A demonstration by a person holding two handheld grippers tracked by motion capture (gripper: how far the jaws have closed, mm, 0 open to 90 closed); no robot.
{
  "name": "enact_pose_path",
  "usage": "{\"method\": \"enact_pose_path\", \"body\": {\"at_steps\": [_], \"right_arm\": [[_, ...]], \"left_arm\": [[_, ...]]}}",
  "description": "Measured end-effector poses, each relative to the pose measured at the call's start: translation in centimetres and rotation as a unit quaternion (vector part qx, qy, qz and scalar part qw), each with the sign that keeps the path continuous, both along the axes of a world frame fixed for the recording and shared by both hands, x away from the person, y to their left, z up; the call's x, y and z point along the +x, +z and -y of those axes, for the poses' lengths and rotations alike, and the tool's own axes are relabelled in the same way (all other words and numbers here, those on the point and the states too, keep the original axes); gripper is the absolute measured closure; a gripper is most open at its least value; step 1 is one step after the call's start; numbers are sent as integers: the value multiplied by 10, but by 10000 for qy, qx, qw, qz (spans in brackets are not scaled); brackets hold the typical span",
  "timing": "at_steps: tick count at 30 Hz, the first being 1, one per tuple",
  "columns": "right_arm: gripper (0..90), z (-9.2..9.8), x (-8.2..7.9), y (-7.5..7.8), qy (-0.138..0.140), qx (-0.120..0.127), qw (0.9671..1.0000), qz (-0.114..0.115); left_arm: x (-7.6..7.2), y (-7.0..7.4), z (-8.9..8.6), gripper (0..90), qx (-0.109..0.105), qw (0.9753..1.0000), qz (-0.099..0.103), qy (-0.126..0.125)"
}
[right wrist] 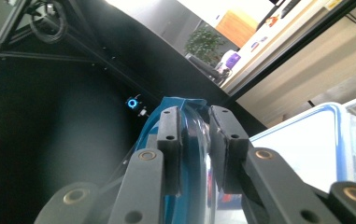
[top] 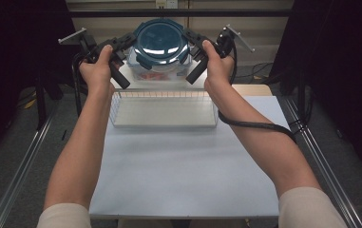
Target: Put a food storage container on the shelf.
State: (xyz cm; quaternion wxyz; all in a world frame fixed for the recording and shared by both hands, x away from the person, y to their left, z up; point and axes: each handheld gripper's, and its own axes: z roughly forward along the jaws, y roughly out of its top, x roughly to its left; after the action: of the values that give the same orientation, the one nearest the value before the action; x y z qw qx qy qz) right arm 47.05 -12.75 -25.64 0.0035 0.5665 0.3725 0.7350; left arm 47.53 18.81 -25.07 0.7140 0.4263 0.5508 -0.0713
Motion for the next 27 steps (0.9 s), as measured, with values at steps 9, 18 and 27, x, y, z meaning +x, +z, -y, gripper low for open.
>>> {"method": "enact_pose_path", "body": {"at_steps": [9, 18, 27], "right_arm": [[757, -1, 16, -1, -92, 232, 9992, -323], [756, -2, 28, -4, -186, 427, 9976, -515], [734, -5, 40, -9, -238, 596, 9956, -681]], "left_arm": [[15, -2, 5, 751, -34, 9997, -225, 93], [25, -4, 8, 748, -142, 9992, -336, 179], [39, -7, 10, 735, -193, 9984, -379, 362]]}}
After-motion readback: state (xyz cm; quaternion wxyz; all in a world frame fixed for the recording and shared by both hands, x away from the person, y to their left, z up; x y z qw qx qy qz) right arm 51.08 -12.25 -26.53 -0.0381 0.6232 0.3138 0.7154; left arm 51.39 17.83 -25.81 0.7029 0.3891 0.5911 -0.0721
